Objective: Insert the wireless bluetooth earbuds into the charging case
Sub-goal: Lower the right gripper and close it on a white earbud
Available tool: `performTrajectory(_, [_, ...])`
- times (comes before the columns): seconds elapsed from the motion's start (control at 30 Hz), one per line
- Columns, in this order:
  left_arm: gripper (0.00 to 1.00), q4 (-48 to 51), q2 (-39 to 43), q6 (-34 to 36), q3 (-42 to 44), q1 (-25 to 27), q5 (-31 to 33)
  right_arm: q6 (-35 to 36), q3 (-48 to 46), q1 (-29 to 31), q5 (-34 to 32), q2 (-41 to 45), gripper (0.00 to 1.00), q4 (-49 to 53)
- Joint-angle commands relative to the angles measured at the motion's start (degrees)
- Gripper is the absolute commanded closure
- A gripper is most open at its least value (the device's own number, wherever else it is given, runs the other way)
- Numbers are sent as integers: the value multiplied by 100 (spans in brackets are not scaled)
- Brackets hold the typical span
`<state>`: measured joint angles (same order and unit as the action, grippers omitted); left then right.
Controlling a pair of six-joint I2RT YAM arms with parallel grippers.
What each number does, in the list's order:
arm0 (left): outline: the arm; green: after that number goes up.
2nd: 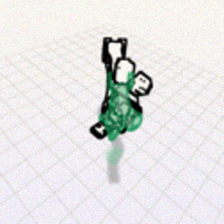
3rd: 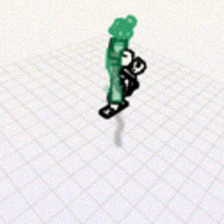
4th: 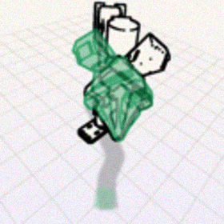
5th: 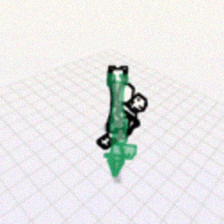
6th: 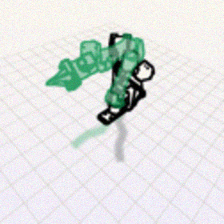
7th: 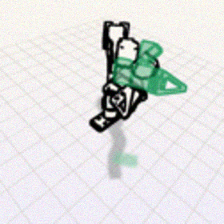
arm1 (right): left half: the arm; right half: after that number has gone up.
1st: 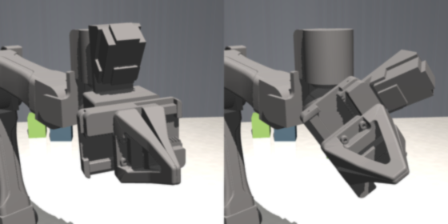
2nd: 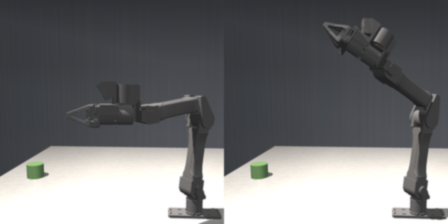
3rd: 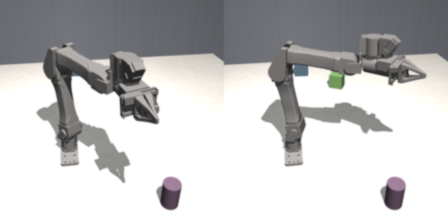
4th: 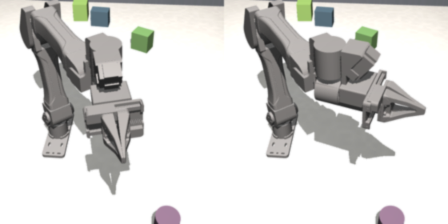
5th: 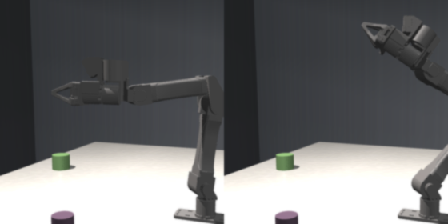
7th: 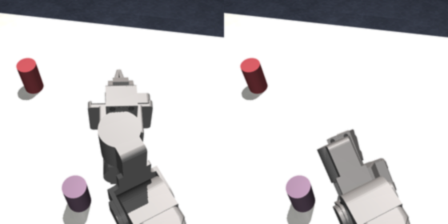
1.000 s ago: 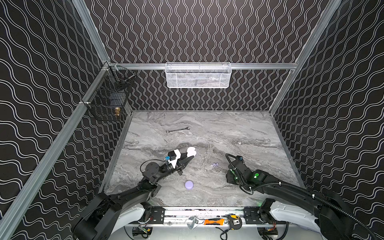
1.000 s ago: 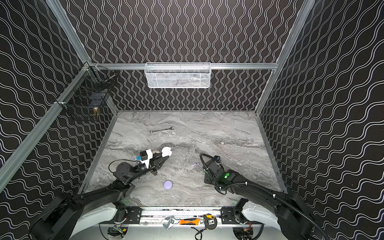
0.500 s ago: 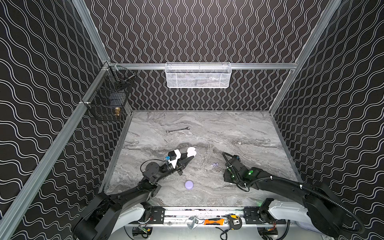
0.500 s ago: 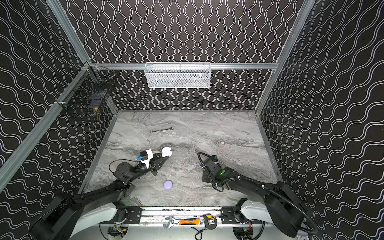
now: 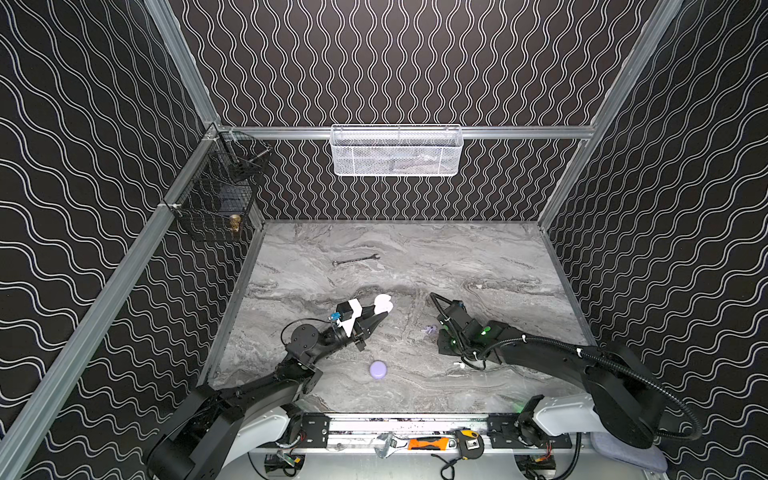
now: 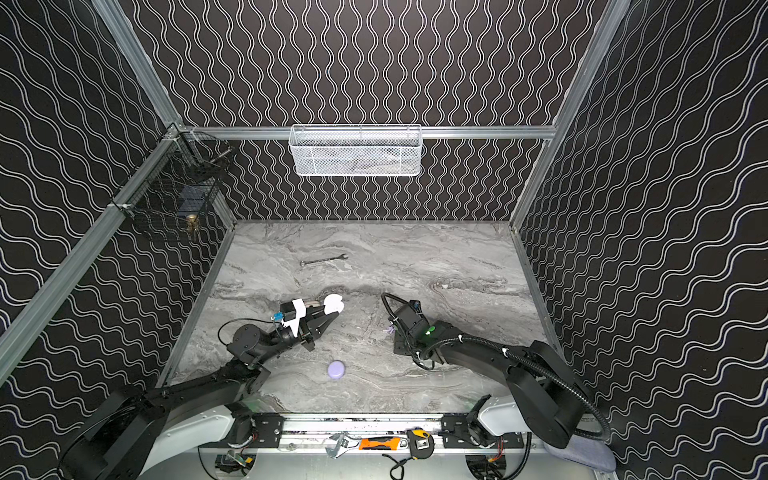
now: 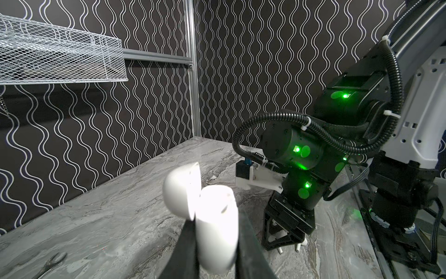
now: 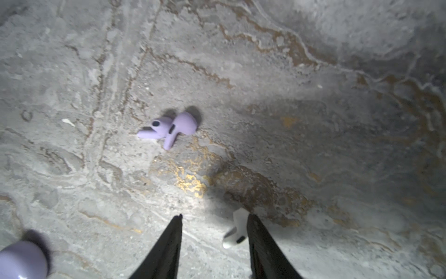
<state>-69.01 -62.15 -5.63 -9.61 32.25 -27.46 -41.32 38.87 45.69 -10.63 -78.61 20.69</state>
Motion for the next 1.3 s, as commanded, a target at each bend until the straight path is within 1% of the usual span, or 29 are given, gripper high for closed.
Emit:
performTrajectory(0.0, [100, -126, 1, 53, 11, -7, 13, 21, 108, 19, -432, 68, 52, 420])
performTrajectory(0.1, [100, -97, 44, 53, 14, 0, 12, -84, 6, 28, -557, 228, 51, 521])
performTrajectory(0.27, [100, -68, 74, 62, 23, -5, 12, -245, -346, 28, -280, 343, 50, 114])
performTrajectory(0.37, [100, -64, 81, 70, 29, -8, 29, -253, -377, 35, -154, 160, 51, -90])
performTrajectory(0.63, [100, 2, 151, 97, 29, 0, 39, -154, -139, 33, 68, -338, 58, -306])
performTrajectory(0.87, [100, 10, 153, 140, 46, -6, 74, -112, -13, 181, -46, -539, 62, -252])
performTrajectory(1.03, [100, 91, 236, 141, 46, -2, 91, -175, 63, 280, -365, -554, 62, 16])
performTrajectory(1.27, [100, 45, 234, 147, 53, -1, 91, -205, -94, 317, -504, -410, 62, 87])
